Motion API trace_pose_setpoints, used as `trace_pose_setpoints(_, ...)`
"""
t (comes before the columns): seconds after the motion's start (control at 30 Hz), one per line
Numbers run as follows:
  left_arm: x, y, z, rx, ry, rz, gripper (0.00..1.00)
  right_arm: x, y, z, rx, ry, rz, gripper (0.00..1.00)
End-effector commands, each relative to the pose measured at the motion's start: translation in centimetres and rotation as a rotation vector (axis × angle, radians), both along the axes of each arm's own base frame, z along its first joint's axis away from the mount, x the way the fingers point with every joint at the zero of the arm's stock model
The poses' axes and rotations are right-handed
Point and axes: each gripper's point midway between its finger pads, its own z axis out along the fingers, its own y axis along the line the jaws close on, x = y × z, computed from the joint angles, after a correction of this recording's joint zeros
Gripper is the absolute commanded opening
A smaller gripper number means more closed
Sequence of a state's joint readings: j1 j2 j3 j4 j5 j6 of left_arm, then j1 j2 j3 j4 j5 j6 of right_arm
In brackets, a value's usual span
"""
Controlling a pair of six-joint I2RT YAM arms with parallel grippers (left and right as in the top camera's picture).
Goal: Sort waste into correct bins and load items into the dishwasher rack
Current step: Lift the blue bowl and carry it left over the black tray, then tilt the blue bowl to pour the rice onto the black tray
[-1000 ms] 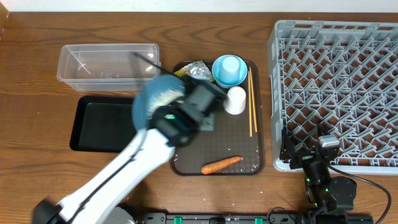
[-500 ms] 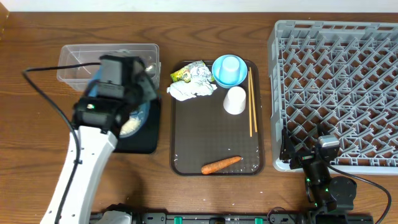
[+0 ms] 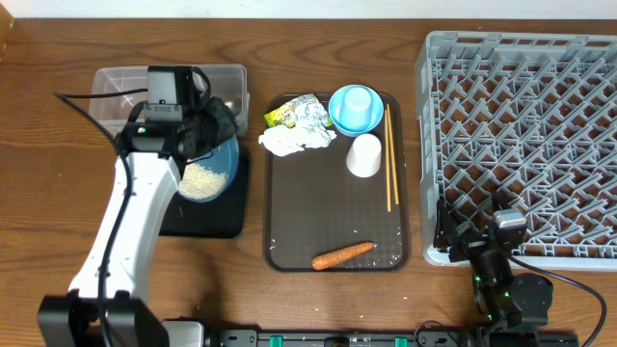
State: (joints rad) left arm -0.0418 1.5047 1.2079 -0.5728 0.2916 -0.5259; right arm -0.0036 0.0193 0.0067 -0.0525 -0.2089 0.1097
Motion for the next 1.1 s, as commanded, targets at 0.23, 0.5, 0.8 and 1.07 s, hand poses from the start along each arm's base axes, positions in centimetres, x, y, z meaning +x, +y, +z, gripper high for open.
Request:
trace_pose_setpoints(0.23, 0.3, -1.1, 2.8, -0.165, -0.039, -0.004, 0.06, 0.0, -0.2, -0.1, -0.006, 0.003, -0.008, 0.99)
trace_pose_setpoints(0.5, 0.0, 0.3, 5.5, -0.347, -0.075, 0.000, 0.06, 0.0, -0.2, -0.1, -0.006, 0.003, -0.008, 0.99)
trace_pose_setpoints(0.8, -0.9, 2.4, 7.9, -0.609, -0.063, 0.031, 0.06, 0.0, -0.2, -0.1, -0.006, 0.003, -0.008, 0.99)
trace_pose_setpoints(1.07, -2.3, 4.9, 7.8, -0.722, -0.015, 0.105, 0.06, 0.0, -0.2, -0.1, -0.006, 0.003, -0.008, 0.99)
